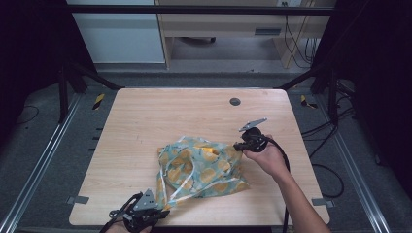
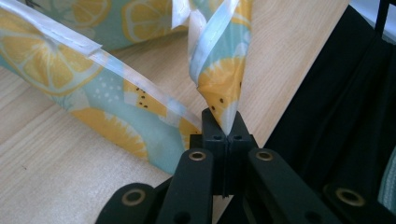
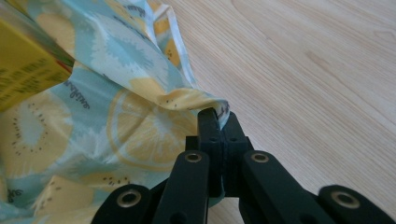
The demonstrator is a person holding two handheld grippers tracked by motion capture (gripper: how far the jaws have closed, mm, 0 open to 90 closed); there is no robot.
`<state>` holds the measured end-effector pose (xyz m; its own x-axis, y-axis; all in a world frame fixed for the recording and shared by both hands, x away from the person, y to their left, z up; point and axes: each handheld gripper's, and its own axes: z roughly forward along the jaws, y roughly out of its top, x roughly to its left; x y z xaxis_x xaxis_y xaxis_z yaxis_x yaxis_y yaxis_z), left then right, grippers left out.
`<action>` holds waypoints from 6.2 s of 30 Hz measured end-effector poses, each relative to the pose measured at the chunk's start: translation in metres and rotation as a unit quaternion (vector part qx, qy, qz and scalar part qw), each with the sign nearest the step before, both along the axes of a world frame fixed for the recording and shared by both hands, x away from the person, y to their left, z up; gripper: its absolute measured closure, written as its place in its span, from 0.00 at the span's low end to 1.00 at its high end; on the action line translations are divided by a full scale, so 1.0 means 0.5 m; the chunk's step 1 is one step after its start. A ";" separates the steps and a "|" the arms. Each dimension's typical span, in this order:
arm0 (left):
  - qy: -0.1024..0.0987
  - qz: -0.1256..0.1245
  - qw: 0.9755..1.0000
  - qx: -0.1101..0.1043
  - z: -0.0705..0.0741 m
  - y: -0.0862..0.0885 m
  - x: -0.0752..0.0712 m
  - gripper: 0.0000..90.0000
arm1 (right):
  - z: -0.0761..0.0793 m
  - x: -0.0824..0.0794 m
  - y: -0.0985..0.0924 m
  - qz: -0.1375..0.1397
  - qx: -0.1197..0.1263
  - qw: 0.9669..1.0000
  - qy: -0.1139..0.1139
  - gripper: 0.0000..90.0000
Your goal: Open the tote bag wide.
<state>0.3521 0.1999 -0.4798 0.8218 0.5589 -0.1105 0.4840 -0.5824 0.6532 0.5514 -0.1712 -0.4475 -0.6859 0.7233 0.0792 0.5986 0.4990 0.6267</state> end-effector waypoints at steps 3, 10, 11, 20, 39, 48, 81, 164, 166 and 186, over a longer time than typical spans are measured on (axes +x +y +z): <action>-0.002 0.001 1.000 0.001 0.001 0.003 -0.002 1.00 | -0.006 0.006 -0.002 -0.002 -0.004 1.000 -0.004 1.00; 0.001 0.013 1.000 -0.008 -0.005 0.014 0.005 1.00 | -0.013 0.013 -0.003 -0.014 -0.011 1.000 -0.002 1.00; 0.000 0.013 1.000 -0.009 -0.004 0.014 0.005 1.00 | -0.013 0.013 -0.003 -0.015 -0.010 1.000 -0.003 1.00; -0.004 0.017 1.000 -0.013 -0.005 0.018 0.006 1.00 | -0.009 0.009 0.000 -0.011 -0.008 1.000 -0.009 1.00; -0.087 0.059 0.993 -0.062 0.062 0.042 0.009 0.46 | 0.078 -0.047 -0.003 -0.013 0.059 0.993 -0.097 0.51; -0.148 0.100 0.982 -0.061 0.144 0.039 0.098 0.40 | 0.092 -0.055 -0.003 -0.019 0.065 0.992 -0.107 0.47; -0.136 0.031 0.990 -0.011 0.129 -0.082 0.251 0.58 | 0.011 0.015 0.046 0.048 0.005 0.997 -0.068 0.37; -0.051 -0.007 0.998 0.033 -0.003 -0.049 0.097 1.00 | -0.039 0.097 0.091 -0.010 -0.047 0.997 -0.062 1.00; -0.052 -0.014 0.998 0.034 -0.003 -0.057 0.092 1.00 | -0.036 0.096 0.090 -0.015 -0.041 0.997 -0.064 1.00; -0.138 0.012 0.990 -0.037 0.134 -0.016 0.102 0.49 | 0.105 0.003 0.044 -0.029 0.039 0.989 -0.140 0.49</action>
<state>0.4028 0.1919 -0.4129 0.8133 0.5771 0.0748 0.2944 -0.5189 0.8025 0.5529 -0.1492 -0.3948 -0.6464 0.7613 -0.0505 0.4226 0.4124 0.8071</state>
